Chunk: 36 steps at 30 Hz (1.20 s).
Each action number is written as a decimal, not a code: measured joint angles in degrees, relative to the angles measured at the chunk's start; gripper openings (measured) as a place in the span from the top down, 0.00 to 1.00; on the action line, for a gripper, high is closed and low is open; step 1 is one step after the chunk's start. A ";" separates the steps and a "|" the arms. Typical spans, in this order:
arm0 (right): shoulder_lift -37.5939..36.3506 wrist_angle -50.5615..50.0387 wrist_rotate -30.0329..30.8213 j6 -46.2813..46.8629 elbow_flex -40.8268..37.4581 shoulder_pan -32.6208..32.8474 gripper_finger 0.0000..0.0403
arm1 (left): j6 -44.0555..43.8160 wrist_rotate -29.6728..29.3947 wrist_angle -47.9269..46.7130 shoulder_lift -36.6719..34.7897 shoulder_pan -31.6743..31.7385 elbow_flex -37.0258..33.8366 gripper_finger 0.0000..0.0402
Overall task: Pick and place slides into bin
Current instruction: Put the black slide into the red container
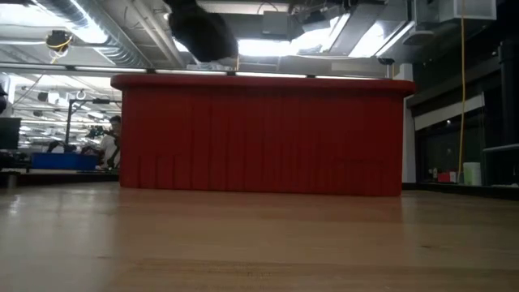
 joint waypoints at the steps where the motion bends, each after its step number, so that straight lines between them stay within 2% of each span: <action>1: 0.00 -0.04 0.00 0.00 0.00 -0.39 0.98 | 1.02 1.72 1.92 0.01 1.37 -1.06 0.99; 7: 0.00 -0.19 0.02 1.71 0.00 -2.36 0.98 | 3.28 9.23 5.89 0.40 8.09 -4.49 0.99; 12: 0.00 -2.17 0.04 4.59 0.00 -3.92 0.98 | 3.17 9.51 5.87 0.45 12.91 -5.22 0.99; 17: 0.02 -3.74 0.04 6.94 0.00 -4.88 0.98 | 4.20 13.87 5.95 1.40 17.03 -5.22 0.99; 27: 0.02 -3.54 0.07 7.28 0.00 -5.04 0.98 | 9.62 14.91 2.91 9.91 20.42 -5.29 0.99; 36: 0.02 -3.53 0.54 7.21 0.00 -5.04 0.98 | 10.21 15.97 2.86 17.76 23.75 -5.29 0.99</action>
